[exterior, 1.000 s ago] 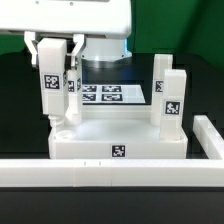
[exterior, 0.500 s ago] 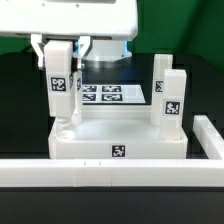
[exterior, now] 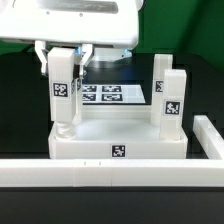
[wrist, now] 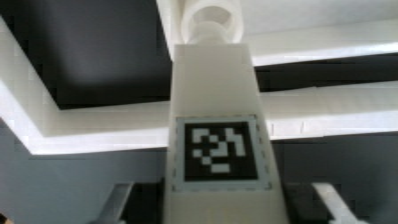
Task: Assemble desk
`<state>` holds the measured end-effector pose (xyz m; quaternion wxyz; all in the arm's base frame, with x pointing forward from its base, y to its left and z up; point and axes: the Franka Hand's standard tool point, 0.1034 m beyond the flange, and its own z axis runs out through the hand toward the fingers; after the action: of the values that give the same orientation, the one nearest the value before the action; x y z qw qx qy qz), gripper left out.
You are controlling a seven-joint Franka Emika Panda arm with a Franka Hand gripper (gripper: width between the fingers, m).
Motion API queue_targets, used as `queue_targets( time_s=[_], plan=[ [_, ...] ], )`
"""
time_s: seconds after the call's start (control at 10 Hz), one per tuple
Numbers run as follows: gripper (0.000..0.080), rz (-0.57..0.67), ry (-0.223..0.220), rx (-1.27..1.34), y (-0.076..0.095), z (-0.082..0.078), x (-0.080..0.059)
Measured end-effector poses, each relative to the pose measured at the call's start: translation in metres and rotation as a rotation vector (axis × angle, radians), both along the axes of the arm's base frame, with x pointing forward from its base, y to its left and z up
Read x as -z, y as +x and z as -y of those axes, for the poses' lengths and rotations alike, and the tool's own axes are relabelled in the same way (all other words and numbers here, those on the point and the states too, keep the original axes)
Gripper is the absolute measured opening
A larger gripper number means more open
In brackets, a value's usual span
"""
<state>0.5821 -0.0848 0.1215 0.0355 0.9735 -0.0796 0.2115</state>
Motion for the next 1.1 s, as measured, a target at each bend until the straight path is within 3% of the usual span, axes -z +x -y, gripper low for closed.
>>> queue_targets(
  time_s=[1.1],
  plan=[
    [0.0291,-0.001,0.0,0.0,-0.0002,0.0001,0.0005]
  ],
)
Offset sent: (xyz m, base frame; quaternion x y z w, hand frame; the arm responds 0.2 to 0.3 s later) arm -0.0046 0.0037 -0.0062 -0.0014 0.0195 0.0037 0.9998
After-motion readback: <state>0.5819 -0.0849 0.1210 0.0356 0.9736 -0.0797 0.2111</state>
